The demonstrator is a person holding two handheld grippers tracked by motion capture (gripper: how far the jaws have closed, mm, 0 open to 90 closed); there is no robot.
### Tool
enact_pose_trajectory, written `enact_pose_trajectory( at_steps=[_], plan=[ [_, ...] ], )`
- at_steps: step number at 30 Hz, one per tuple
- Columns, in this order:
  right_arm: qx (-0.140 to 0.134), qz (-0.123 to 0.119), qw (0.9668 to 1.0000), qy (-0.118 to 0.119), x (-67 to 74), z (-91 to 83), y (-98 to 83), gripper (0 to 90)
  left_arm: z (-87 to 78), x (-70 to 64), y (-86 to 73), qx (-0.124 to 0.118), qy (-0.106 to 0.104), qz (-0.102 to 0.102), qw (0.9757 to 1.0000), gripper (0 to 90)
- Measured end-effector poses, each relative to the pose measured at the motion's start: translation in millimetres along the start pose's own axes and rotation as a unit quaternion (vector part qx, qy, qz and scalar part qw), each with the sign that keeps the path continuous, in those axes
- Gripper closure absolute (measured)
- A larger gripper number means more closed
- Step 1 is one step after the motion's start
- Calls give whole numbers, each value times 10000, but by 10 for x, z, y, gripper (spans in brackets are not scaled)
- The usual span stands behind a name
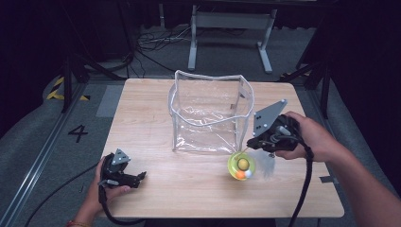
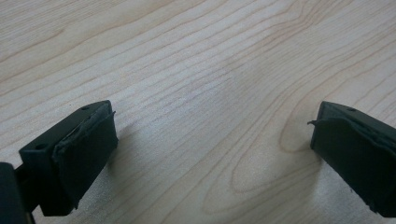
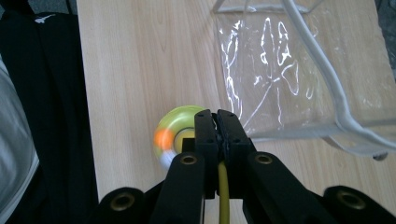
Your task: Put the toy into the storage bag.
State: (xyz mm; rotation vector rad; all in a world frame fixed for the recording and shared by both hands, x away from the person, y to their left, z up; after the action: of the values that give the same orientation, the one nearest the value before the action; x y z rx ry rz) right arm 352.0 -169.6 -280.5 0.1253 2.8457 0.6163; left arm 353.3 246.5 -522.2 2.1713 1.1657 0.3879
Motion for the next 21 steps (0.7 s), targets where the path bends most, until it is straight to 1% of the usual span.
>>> enact_pose_trajectory(
  at_steps=[5,7,13,16,17,19,21],
  plan=[
    [22,235,9997,-95,-50,-159,-180,885,0,0,0,1,0,1,10000,8],
    [38,231,9997,-116,-58,-188,-211,886,0,0,0,1,0,1,10000,8],
    [180,417,9986,-260,-131,-356,-388,885,-1,-3,-2,3,0,-17,10000,8],
    [162,537,9978,-353,-202,-465,-459,885,-1,-2,-1,2,1,-15,10000,8],
    [151,613,9973,-378,-247,-502,-484,885,-1,-3,-1,4,0,-16,10000,8],
    [199,687,9964,-466,-313,-545,-514,885,-1,-3,-2,5,1,-16,10000,8],
    [199,733,9959,-484,-373,-599,-530,885,-1,-3,-1,3,2,-15,10000,8]
  ],
)
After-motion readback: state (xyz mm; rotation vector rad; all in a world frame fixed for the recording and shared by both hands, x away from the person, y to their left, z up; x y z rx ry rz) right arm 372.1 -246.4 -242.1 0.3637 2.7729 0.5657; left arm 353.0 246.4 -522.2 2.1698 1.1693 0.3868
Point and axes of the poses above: each handheld gripper's, and its own axes: z roughly forward along the jaws, y roughly out of its top, x roughly to its left, the point moved 4 cm from there along z, roughly forward along the jaws, and after that the axes turned 2 degrees about -z, right-handed, at the moved point
